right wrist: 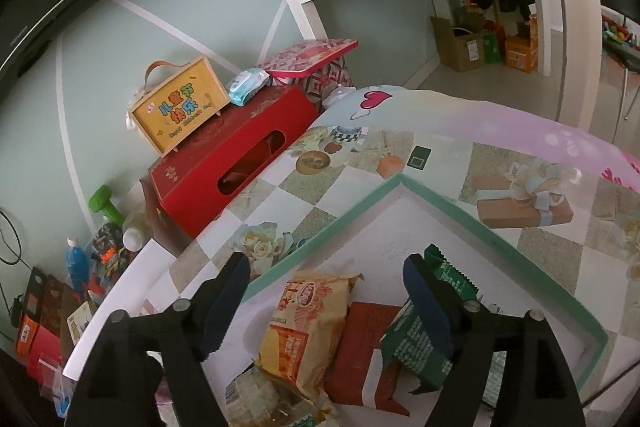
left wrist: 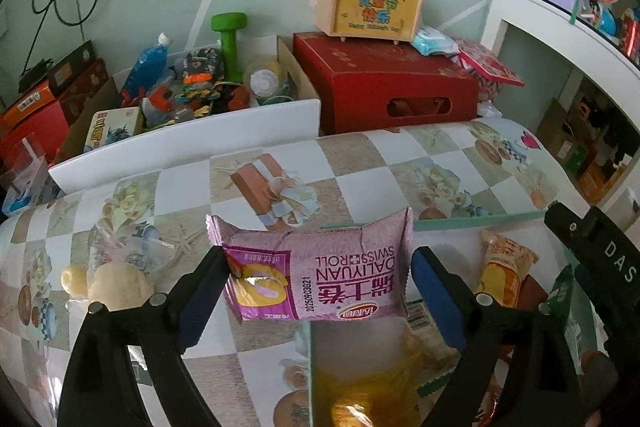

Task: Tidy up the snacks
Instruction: 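Lower both packs into the tray and open both grippers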

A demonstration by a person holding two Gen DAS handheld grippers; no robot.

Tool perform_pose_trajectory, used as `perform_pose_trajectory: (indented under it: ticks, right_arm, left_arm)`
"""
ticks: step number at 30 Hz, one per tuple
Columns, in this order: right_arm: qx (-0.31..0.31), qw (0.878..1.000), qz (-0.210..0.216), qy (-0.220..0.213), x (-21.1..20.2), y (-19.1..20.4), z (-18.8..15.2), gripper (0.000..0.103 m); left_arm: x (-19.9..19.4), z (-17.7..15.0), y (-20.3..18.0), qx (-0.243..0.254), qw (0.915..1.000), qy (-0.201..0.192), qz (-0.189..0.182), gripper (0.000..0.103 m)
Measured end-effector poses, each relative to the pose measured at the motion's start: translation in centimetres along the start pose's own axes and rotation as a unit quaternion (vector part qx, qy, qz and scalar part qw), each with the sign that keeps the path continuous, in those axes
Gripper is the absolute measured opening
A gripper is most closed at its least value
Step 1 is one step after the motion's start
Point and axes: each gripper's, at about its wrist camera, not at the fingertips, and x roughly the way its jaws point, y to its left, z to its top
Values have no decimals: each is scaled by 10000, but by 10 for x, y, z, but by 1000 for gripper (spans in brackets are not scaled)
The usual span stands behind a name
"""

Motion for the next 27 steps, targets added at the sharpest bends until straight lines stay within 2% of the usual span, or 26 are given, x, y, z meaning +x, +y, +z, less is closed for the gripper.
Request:
perform_pose_trajectory:
  ticks: [3, 6, 11, 14, 19, 23, 27]
  right_arm:
    - [-7, 10000, 35, -34, -2, 1, -1, 91]
    - [-25, 10000, 69, -40, -3, 4, -2, 92]
    - [-64, 9999, 115, -31, -3, 7, -3, 93]
    - [-67, 9999, 109, -56, -4, 7, -3, 93]
    - [-43, 9999, 116, -20, -2, 6, -3, 93]
    - [-62, 9999, 151, 22, -1, 7, -4, 93]
    - [-64, 9999, 156, 27, -1, 8, -4, 93]
  left_arm:
    - [-3, 1, 8, -135, 9998, -90, 72, 95]
    - [-6, 2, 15, -232, 9996, -133, 69, 95]
    - [-8, 2, 18, -298, 9992, -104, -225, 95]
    - [-9, 4, 30, -653, 9968, -128, -444, 95]
    - [0, 3, 60, -1080, 9941, -21, -44, 95]
    - [14, -1, 72, -1250, 9920, 184, -52, 95]
    - [27, -3, 71, -1197, 9924, 299, 30, 95]
